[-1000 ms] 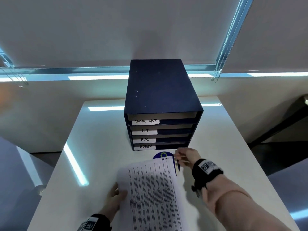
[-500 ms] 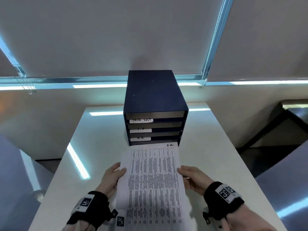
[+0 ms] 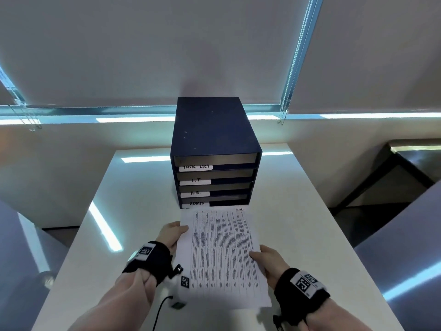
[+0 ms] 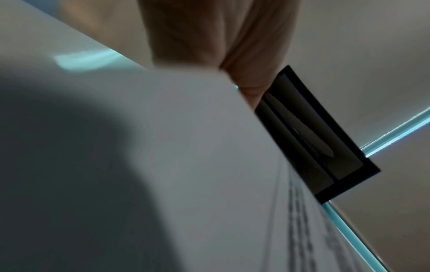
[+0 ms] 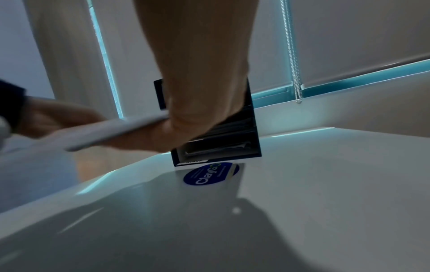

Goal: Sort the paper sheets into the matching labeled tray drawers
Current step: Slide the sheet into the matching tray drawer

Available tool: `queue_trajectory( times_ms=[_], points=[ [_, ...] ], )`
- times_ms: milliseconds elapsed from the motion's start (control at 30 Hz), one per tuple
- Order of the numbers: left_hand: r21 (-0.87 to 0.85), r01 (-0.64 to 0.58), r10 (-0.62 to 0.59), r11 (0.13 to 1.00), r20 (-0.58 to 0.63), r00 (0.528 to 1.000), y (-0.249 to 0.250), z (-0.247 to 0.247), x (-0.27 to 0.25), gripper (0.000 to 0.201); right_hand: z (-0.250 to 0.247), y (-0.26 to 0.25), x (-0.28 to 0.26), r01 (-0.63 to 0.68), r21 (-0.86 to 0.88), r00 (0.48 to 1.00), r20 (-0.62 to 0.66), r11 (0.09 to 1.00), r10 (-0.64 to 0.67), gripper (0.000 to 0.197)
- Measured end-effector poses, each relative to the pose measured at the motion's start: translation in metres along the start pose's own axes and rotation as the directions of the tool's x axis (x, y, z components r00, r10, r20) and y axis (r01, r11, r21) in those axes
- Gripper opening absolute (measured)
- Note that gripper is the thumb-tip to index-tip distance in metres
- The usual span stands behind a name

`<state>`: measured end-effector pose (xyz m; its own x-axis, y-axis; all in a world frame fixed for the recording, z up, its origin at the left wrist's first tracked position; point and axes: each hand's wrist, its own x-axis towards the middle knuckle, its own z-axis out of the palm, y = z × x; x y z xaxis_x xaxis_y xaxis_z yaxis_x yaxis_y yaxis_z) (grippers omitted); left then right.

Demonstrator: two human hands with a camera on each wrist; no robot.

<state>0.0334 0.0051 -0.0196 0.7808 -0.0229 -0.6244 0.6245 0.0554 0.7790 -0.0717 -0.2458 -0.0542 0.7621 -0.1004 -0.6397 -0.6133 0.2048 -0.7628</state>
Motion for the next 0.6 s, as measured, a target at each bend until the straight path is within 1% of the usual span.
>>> queue_trajectory(
  times_ms=[33, 100, 200, 300, 333, 367, 433, 467, 533, 567, 600],
  points=[
    [0.015, 0.005, -0.005, 1.000, 0.004, 1.000, 0.002, 0.003, 0.008, 0.041, 0.001, -0.002, 0.005, 0.000, 0.001, 0.999, -0.038, 1.000, 0.000, 0.081],
    [0.043, 0.012, -0.013, 0.999, 0.009, 1.000, 0.006, 0.010, 0.018, 0.036, 0.000, -0.007, 0.017, -0.008, -0.012, 0.993, -0.120, 1.000, 0.007, 0.068],
    [0.091, -0.007, 0.007, 0.996, 0.005, 1.000, 0.013, 0.015, 0.026, 0.033, -0.001, -0.010, 0.034, 0.002, -0.030, 0.989, -0.148, 1.000, -0.006, 0.067],
    [0.034, -0.028, 0.026, 0.999, 0.042, 0.999, 0.019, 0.012, 0.036, 0.035, -0.006, -0.009, 0.049, 0.016, 0.054, 0.992, -0.125, 0.998, -0.009, 0.067],
    [0.018, -0.035, 0.034, 0.999, 0.055, 0.998, 0.022, 0.012, 0.038, 0.037, -0.008, -0.008, 0.054, 0.001, 0.075, 0.992, -0.126, 0.997, 0.008, 0.066],
    [0.011, -0.041, 0.040, 0.999, 0.064, 0.997, 0.024, 0.011, 0.041, 0.040, -0.008, -0.009, 0.055, -0.012, 0.092, 0.991, -0.135, 0.996, 0.024, 0.062],
    [0.019, -0.060, 0.058, 0.998, 0.073, 0.996, 0.026, 0.009, 0.049, 0.041, -0.004, -0.014, 0.056, 0.001, 0.095, 0.995, -0.099, 0.995, 0.009, 0.049],
    [0.017, -0.061, 0.060, 0.998, 0.073, 0.996, 0.027, 0.008, 0.054, 0.041, -0.002, -0.017, 0.060, 0.002, 0.081, 0.994, -0.111, 0.997, 0.007, 0.052],
    [-0.008, -0.057, 0.057, 0.998, 0.063, 0.996, 0.030, 0.007, 0.062, 0.042, 0.002, -0.031, 0.068, -0.003, 0.031, 0.985, -0.175, 1.000, 0.008, 0.063],
    [-0.024, -0.054, 0.055, 0.998, 0.060, 0.997, 0.032, 0.007, 0.064, 0.042, 0.005, -0.040, 0.072, 0.011, -0.004, 0.984, -0.179, 1.000, -0.011, 0.063],
    [-0.038, -0.059, 0.061, 0.998, 0.056, 0.997, 0.034, 0.006, 0.063, 0.039, 0.007, -0.049, 0.077, 0.022, -0.031, 0.983, -0.184, 0.999, -0.027, 0.058]
  ],
)
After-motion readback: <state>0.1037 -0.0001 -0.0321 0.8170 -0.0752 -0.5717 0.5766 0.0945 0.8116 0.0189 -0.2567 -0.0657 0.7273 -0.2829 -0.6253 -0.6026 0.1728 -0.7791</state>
